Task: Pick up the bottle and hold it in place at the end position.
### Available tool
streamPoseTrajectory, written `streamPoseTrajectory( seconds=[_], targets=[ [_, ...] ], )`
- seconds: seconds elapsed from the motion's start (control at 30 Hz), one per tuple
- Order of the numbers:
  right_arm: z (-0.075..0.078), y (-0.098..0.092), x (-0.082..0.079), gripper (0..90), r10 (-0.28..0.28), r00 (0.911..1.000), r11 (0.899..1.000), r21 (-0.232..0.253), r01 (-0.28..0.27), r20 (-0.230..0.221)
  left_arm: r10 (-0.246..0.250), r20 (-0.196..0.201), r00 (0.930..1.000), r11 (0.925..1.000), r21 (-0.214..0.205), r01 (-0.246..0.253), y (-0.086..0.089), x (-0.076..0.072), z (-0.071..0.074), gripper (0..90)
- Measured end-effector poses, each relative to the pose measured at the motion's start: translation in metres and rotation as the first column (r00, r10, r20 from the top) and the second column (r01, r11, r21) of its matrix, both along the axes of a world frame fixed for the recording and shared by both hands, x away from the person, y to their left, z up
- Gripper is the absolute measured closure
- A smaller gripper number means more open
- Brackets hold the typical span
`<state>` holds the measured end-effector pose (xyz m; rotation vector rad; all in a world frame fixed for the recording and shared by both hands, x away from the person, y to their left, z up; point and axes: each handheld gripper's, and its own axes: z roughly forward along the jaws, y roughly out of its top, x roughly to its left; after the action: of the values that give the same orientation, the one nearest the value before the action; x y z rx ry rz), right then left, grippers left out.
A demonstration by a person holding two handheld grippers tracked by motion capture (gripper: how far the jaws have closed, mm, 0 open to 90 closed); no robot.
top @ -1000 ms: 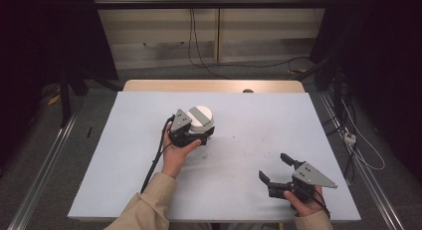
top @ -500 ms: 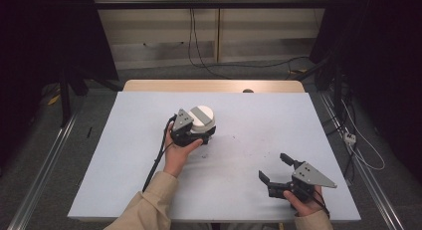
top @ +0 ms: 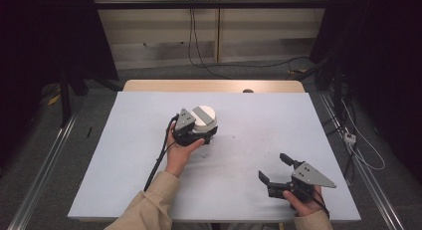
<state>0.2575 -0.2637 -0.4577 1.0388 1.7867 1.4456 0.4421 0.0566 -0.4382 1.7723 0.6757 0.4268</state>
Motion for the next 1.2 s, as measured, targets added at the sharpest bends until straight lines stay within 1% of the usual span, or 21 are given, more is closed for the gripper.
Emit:
streamPoseTrajectory(
  seconds=[0.07, 0.2, 0.3, 0.4, 0.5, 0.53, 0.57, 0.7, 1.0, 1.1, 1.17, 1.2],
  targets=[
    [0.000, 0.000, 0.000, 5.0, 0.000, 1.0000, 1.000, 0.000, 0.000, 0.000, 0.002, -0.001, 1.0000, 1.0000, -0.004, -0.002, -0.001, 0.000, 0.000, 18.5],
    [0.000, 0.001, 0.000, 5.0, 0.002, 1.0000, 1.000, 0.002, -0.002, -0.003, 0.001, 0.004, 1.0000, 1.0000, 0.004, -0.001, -0.002, 0.001, -0.001, 18.5],
    [0.000, 0.001, 0.000, 5.0, 0.002, 1.0000, 1.000, 0.001, -0.002, -0.002, 0.004, -0.003, 1.0000, 1.0000, 0.005, -0.004, -0.003, 0.001, -0.003, 18.5],
    [0.000, 0.001, 0.000, 5.0, 0.001, 1.0000, 1.000, 0.001, -0.001, -0.002, 0.001, -0.001, 1.0000, 0.9999, 0.016, -0.001, -0.005, 0.002, -0.004, 18.5],
    [-0.001, 0.001, 0.000, 5.0, 0.002, 1.0000, 1.000, 0.001, -0.002, -0.004, 0.002, -0.004, 1.0000, 0.9998, 0.018, -0.001, -0.006, 0.003, -0.006, 18.5],
    [-0.001, 0.001, 0.000, 5.0, 0.002, 1.0000, 1.000, 0.000, -0.002, -0.004, 0.001, 0.000, 1.0000, 0.9996, 0.027, -0.001, -0.006, 0.003, -0.006, 18.5],
    [-0.001, 0.001, 0.000, 5.0, 0.003, 1.0000, 1.000, -0.001, -0.003, -0.004, 0.002, -0.007, 1.0000, 0.9997, 0.023, -0.002, -0.007, 0.003, -0.007, 18.5],
    [-0.001, 0.001, 0.001, 5.0, 0.003, 1.0000, 1.000, 0.001, -0.003, -0.007, -0.002, -0.008, 1.0000, 0.9995, 0.033, 0.003, -0.009, 0.004, -0.009, 18.5],
    [-0.001, 0.001, 0.001, 5.0, 0.001, 1.0000, 1.000, 0.000, -0.001, -0.006, -0.020, -0.010, 0.9998, 0.9992, 0.035, 0.020, -0.015, 0.005, -0.011, 18.5],
    [-0.001, 0.001, 0.001, 5.0, 0.001, 1.0000, 1.000, 0.001, -0.001, -0.006, -0.016, -0.010, 0.9998, 0.9993, 0.034, 0.017, -0.017, 0.006, -0.011, 18.5],
    [-0.001, 0.001, 0.001, 5.0, -0.001, 1.0000, 1.000, 0.002, 0.001, -0.007, -0.020, -0.003, 0.9998, 0.9989, 0.042, 0.020, -0.018, 0.007, -0.011, 18.5],
    [-0.001, 0.001, 0.001, 5.0, -0.001, 1.0000, 1.000, 0.003, 0.001, -0.008, -0.020, -0.007, 0.9998, 0.9990, 0.040, 0.020, -0.018, 0.007, -0.012, 18.5]
  ],
)
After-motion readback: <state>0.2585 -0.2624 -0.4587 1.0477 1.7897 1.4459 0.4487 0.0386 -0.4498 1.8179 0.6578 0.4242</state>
